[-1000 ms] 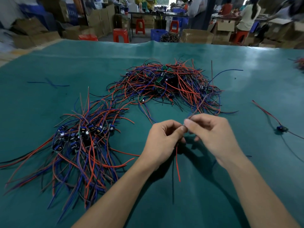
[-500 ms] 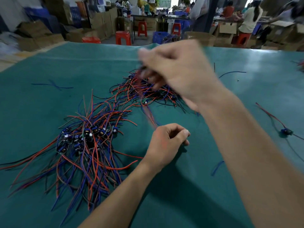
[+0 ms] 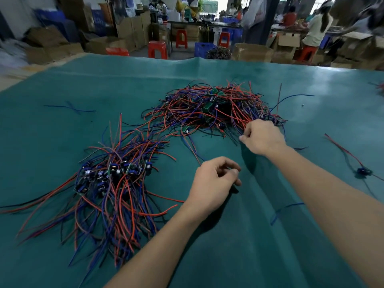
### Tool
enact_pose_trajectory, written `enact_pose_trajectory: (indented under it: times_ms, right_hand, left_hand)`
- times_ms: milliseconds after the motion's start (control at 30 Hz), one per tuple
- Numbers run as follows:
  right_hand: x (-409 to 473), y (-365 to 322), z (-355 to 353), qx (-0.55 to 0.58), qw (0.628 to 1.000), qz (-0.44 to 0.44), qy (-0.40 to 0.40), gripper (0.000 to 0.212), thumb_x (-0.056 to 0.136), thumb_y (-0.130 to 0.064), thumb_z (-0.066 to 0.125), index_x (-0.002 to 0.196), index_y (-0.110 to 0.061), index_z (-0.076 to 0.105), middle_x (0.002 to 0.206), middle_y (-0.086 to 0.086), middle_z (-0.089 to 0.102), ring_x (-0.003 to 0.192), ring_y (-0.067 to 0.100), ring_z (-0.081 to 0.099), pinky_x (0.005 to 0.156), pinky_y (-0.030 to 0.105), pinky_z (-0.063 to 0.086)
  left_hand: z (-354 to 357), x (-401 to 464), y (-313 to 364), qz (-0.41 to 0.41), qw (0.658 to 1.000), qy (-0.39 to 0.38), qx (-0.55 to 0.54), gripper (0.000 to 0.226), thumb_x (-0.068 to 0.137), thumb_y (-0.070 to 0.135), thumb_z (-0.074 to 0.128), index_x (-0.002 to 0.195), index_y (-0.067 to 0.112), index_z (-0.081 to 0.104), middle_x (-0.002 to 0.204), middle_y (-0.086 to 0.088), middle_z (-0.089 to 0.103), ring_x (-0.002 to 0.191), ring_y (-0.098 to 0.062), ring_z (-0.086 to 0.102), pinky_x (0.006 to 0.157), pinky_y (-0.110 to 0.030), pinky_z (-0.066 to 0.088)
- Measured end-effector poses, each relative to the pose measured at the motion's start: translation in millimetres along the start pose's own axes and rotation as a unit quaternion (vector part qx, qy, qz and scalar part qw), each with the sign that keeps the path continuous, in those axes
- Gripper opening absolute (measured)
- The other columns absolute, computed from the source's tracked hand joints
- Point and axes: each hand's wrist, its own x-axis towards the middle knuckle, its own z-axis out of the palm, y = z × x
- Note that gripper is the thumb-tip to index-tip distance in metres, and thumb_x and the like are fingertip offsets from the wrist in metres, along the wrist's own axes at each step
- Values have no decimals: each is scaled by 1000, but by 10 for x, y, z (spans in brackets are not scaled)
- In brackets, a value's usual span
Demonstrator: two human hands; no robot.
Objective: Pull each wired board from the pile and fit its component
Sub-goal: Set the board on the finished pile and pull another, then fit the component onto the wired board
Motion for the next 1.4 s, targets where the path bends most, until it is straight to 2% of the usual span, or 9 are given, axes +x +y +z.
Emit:
enact_pose_trajectory:
  times_ms: [133, 267, 533, 767, 933, 1033, 1100, 1267, 1400]
  right_hand:
    - [26, 34, 23, 71, 997, -12, 25, 31, 93, -36, 71, 66, -23, 63, 75, 3, 65, 77, 28, 61, 72, 29, 45]
    - [-244, 61, -118, 199, 979, -19, 30, 32, 92, -33, 70, 68, -12, 68, 58, -3, 60, 59, 15, 55, 57, 24, 39]
    - [-1199, -36, -171, 379, 878, -159, -244, 23, 90, -9, 74, 69, -4, 67, 59, 1, 56, 53, 11, 47, 53, 18, 38]
    - [-1321, 116, -152, 394, 814, -192, -382, 12, 81, -23, 76, 73, -15, 74, 64, 1, 63, 56, 9, 50, 52, 17, 39]
    - [-1205, 154, 7, 505, 842, -71, -177, 15, 88, -10, 75, 73, -11, 75, 62, 6, 63, 52, 14, 53, 41, 22, 38]
    - [-1138, 178, 75, 567, 820, 26, -67, 19, 92, -20, 72, 76, -9, 75, 64, 3, 64, 55, 14, 53, 43, 23, 40]
    - [-1137, 154, 99, 590, 805, 17, -61, 17, 91, -24, 74, 81, -11, 77, 68, 2, 66, 58, 12, 54, 45, 24, 42]
    - [-1162, 104, 137, 526, 850, -24, 25, 3, 86, -23, 80, 83, -25, 81, 74, 3, 75, 62, 7, 59, 50, 23, 46]
    - [-1167, 78, 84, 640, 766, 36, -39, 10, 88, -12, 73, 91, -15, 82, 92, 10, 78, 80, 15, 68, 63, 25, 49]
  left_hand:
    - [-12, 11, -31, 1, 1000, 10, -8, 15, 96, 0, 57, 96, 7, 70, 70, -4, 71, 55, -7, 58, 53, -13, 43]
    - [-19, 27, -15, -8, 999, 31, -25, 16, 100, 6, 54, 94, 13, 67, 70, 2, 71, 50, -4, 54, 51, -17, 43]
    - [-30, 37, 44, -34, 993, 64, -95, 43, 108, 29, 43, 102, -4, 70, 69, -5, 66, 54, -6, 54, 52, -17, 46]
    - [-27, 32, 27, -41, 993, 58, -94, 31, 107, 20, 46, 90, 6, 67, 57, 2, 64, 46, -5, 46, 49, -16, 39]
    - [-39, 7, 14, -10, 995, 41, -87, 21, 99, 11, 60, 81, 10, 70, 56, 2, 63, 47, -5, 48, 49, -16, 39]
    - [-47, -16, 4, -10, 995, 16, -94, 21, 98, 11, 63, 79, 4, 70, 57, -4, 61, 49, -10, 48, 46, -18, 40]
    - [-36, -30, -11, 3, 998, -9, -67, 23, 97, 12, 65, 78, -1, 69, 55, -2, 59, 49, -11, 46, 46, -20, 40]
    - [-20, -33, -13, 36, 999, -3, 8, 23, 92, 13, 73, 69, 16, 75, 60, 2, 66, 56, -8, 49, 56, -23, 39]
    - [-13, -27, -3, 37, 998, 11, -47, 13, 91, 10, 73, 78, 9, 78, 65, 3, 67, 60, -6, 51, 57, -18, 41]
